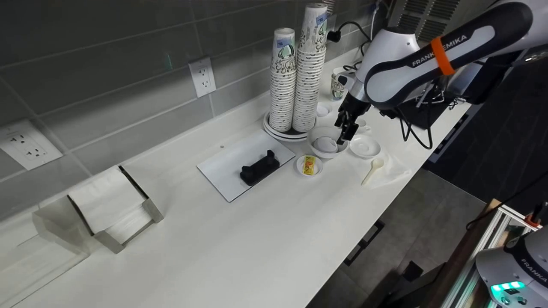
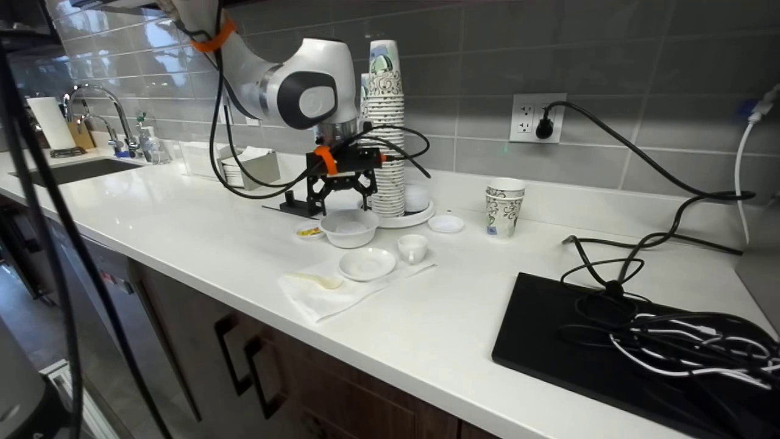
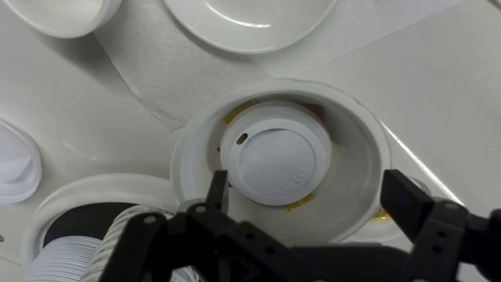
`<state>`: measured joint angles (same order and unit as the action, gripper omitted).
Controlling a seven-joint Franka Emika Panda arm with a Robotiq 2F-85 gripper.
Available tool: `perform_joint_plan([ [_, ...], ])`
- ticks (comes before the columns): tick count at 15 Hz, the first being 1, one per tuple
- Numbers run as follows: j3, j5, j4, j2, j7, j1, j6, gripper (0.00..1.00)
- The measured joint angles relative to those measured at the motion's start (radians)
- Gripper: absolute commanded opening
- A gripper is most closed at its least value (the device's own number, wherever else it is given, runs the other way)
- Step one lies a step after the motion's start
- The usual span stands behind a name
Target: Put the coffee cup lid on the counter
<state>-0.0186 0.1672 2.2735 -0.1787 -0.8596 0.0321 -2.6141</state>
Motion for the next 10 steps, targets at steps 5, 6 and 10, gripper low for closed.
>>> perform_joint_plan([
  [5, -0.077, 0.056, -0.048, -0.092, -0.023, -0.059, -0.042, 1.0],
  [6, -0.087, 0.057, -0.057, -0.105, -0.023, -0.068, -0.045, 1.0],
  [10, -0.099, 0.056, -0.078, -0.137, -0.019, -0.082, -0.065, 1.0],
])
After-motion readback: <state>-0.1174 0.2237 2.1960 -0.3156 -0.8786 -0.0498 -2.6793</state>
